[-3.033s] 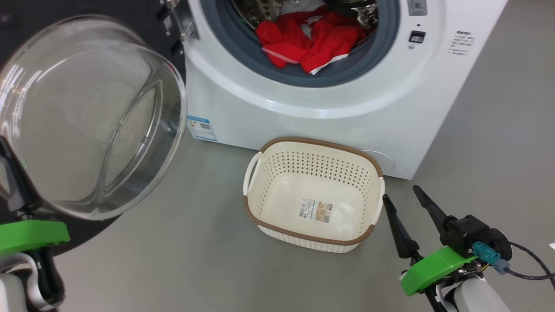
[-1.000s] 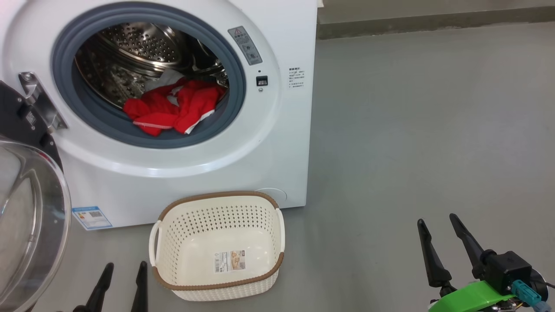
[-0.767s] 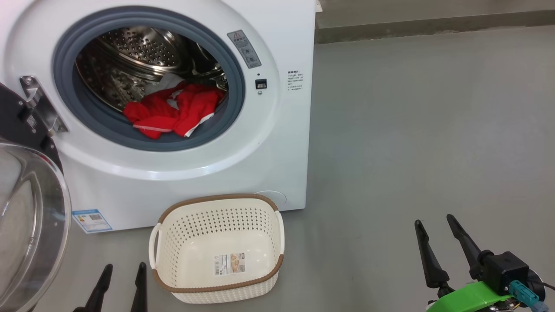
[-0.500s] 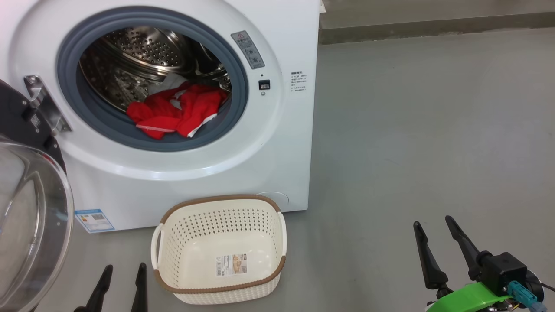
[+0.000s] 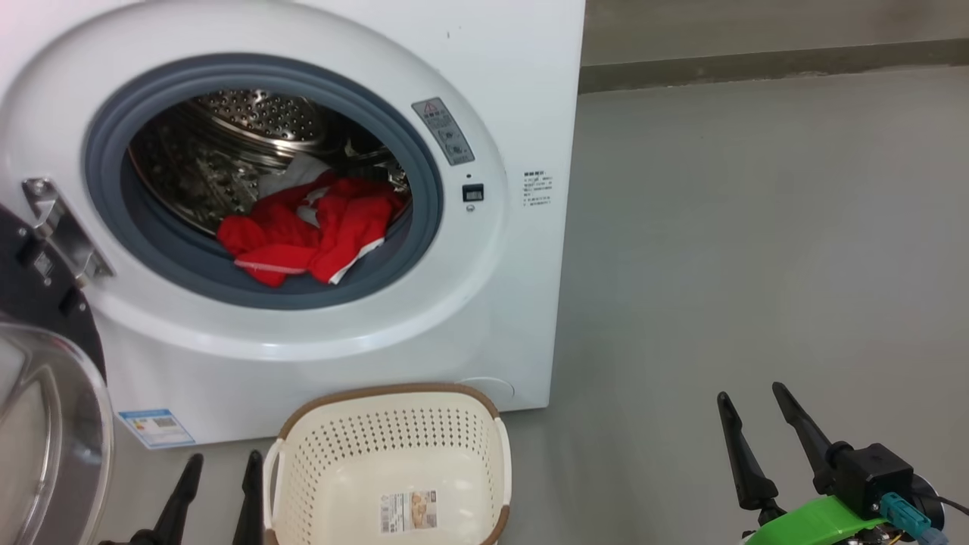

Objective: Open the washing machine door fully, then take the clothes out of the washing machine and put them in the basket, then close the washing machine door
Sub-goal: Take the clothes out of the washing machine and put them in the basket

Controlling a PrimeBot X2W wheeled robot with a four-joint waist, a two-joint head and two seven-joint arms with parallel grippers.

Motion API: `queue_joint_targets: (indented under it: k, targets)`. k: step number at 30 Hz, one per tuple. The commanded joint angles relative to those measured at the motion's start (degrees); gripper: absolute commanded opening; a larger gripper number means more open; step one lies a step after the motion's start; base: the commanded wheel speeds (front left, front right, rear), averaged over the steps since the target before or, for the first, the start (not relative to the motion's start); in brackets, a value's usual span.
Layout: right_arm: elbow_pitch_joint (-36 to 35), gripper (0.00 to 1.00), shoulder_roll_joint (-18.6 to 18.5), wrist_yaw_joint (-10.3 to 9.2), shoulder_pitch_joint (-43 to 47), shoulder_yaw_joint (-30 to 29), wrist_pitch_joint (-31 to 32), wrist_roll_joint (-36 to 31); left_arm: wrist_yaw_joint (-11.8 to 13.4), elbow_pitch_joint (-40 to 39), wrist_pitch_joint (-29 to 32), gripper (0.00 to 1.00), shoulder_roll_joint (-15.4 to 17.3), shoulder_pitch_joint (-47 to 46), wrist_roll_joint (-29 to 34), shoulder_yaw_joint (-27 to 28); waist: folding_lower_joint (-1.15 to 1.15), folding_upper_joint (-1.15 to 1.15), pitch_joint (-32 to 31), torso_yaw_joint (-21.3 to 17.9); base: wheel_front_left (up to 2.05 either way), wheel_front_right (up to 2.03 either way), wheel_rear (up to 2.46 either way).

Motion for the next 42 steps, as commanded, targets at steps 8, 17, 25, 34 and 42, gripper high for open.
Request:
queue_joint_targets:
  k: [8,17,25,34,42]
  targets:
    - [-0.88,1.0,-0.44,0.28,-1.85,1.29,-0.37,-0.24,0.77,-2.53,-0.32,1.0,1.17,-1.52,-0.16,1.56,0.0,0.0,0.19,0.04,0.86,-0.86,0.0]
    - [-0.77,1.0,-0.44,0.28,-2.25,1.61,-0.37,-0.06,1.47,-2.48,-1.19,1.0,1.28,-1.89,0.19,1.71,0.0,0.0,0.95,0.1,0.04,-0.04,0.0]
    - [-1.01,1.0,-0.44,0.28,-2.09,1.64,-0.37,-0.08,1.41,-1.19,-1.55,1.0,1.7,-2.42,0.14,1.63,0.0,0.0,1.43,0.54,0.0,0.0,0.0]
    - [-2.13,1.0,-0.44,0.28,-2.75,1.61,-0.37,-0.99,2.64,0.26,-1.79,1.0,1.56,-5.66,0.15,1.86,0.0,0.0,4.18,1.93,0.0,0.0,0.0]
    - [-3.44,1.0,-0.44,0.28,-5.42,1.44,-0.37,-1.92,3.57,2.25,-1.86,1.0,1.32,-13.1,0.09,1.5,0.0,0.0,9.63,3.68,0.0,0.0,0.0]
